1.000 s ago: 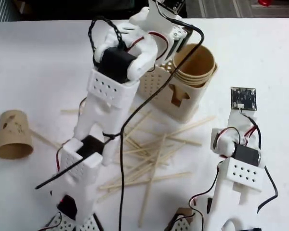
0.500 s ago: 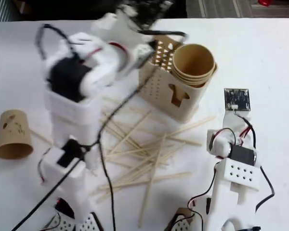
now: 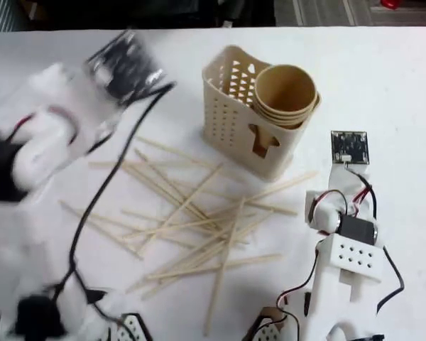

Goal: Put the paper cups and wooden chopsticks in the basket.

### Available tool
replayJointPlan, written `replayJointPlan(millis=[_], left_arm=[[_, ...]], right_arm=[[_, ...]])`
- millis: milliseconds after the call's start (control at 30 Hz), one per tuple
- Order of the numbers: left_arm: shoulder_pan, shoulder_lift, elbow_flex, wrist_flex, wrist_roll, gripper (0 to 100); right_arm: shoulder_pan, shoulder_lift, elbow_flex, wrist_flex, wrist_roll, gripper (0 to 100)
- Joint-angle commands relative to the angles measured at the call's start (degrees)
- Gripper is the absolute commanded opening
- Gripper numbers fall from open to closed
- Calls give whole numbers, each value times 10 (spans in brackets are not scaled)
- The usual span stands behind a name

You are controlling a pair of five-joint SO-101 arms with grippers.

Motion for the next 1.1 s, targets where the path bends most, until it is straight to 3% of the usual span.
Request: replayJointPlan(millis=[0, 300, 500, 800, 1067], left_arm=[[-115, -129, 149, -2, -113, 185], [-329, -175, 332, -2, -363, 185], [-405, -175, 429, -18, -505, 185], [-442, -174, 630, -236, -522, 200], [-444, -174, 742, -380, -521, 229]], right_arm=[[-4, 0, -4, -11, 6, 110], [-4, 0, -4, -9, 6, 110], [-4, 0, -4, -9, 6, 110], [-4, 0, -3, -8, 6, 110], [-4, 0, -3, -8, 6, 110]])
